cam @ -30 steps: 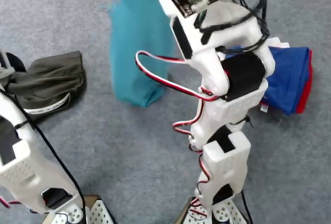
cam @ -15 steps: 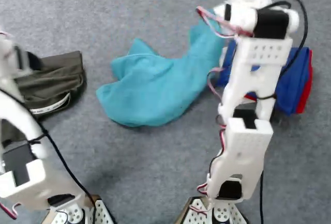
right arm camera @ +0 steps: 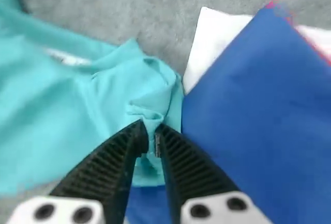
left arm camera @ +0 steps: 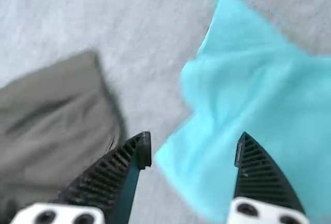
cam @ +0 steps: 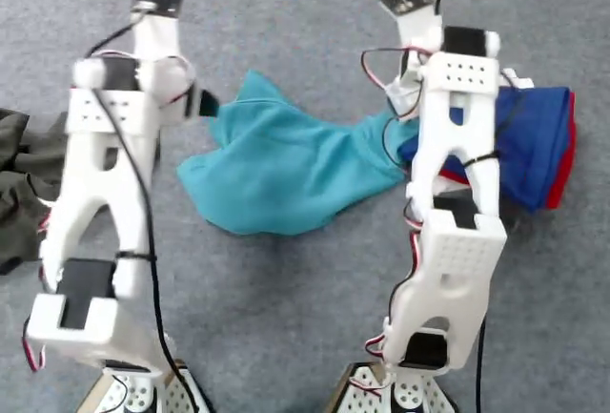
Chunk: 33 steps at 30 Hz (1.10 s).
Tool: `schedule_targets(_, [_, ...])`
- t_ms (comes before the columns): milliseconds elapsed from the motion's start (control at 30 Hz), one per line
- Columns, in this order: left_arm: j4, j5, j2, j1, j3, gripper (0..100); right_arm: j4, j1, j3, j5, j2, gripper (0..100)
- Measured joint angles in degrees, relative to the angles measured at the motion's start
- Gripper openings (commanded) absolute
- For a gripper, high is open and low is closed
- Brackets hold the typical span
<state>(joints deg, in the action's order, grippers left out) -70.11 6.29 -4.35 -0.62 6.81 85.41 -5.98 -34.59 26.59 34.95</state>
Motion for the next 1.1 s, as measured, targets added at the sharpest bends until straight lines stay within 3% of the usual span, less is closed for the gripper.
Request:
schedule_targets(133, [2.1,-7.2,-6.0,1.5,0.9,19,-9.7,0.0,7.6,-3.5,1.5,1.4])
schedule_targets(267, [1.8,-23.6,-11.4,0.3,5.6,16,-18.5,0.1,13.1,-4.8,1.8,1.4])
schedule_targets(467, [1.8,-44.9,-20.7,-0.2,13.7,16,-21.9,0.1,13.8,-4.8,2.5,1.4])
schedule_targets(700, [0.5,-47.9,-33.9,0.4,26.3,16,-23.1,0.2,13.8,-4.8,4.0,1.4])
schedule_targets(967, [-12.7,-48.0,-43.3,1.8,44.0,21,-23.1,0.2,13.8,-4.8,4.0,1.4])
schedule_targets(1100, [-15.3,-48.0,-47.8,2.7,50.1,20,-23.1,0.2,13.8,-4.8,4.0,1.4])
